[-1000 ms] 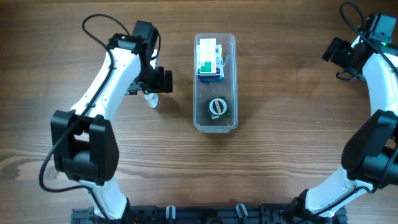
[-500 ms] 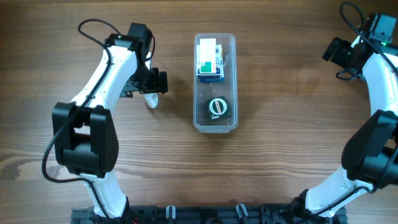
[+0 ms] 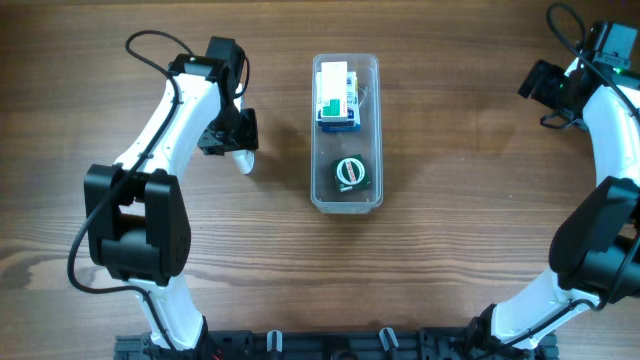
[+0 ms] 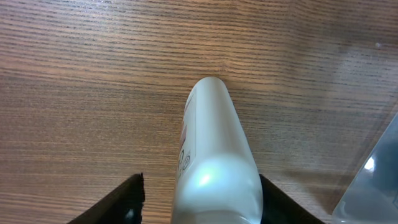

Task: Pack container
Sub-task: 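Lower the left gripper and grasp the white squeeze bottle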

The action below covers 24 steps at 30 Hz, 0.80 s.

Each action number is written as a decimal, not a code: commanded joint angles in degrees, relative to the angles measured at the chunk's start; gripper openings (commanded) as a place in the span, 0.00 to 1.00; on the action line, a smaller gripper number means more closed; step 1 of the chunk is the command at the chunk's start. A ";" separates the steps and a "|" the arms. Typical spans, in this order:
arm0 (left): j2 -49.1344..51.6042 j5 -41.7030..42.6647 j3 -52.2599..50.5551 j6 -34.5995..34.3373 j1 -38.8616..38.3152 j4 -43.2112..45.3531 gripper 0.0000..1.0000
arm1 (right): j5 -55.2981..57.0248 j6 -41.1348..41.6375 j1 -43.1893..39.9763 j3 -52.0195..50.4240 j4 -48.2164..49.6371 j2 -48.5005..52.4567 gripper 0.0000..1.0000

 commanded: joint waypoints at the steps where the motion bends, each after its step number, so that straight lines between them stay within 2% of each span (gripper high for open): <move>1: 0.57 -0.37 0.31 0.07 0.26 0.17 0.52 | 0.13 0.66 -0.09 -0.31 0.13 0.83 1.00; 2: 0.57 -0.37 0.33 0.07 0.26 0.17 0.48 | 0.13 0.63 -0.09 -0.31 0.13 0.83 1.00; 11: 0.55 -0.35 0.33 0.04 0.26 1.27 0.43 | 0.13 0.66 -0.09 -0.31 0.13 0.83 1.00; 17: 0.55 -0.13 0.33 -0.11 0.26 1.25 0.34 | 0.13 0.66 -0.09 -0.31 0.13 0.83 1.00; 24: 0.20 0.98 0.35 -0.17 0.22 0.94 0.33 | 0.13 0.68 -0.09 -0.31 0.13 0.83 1.00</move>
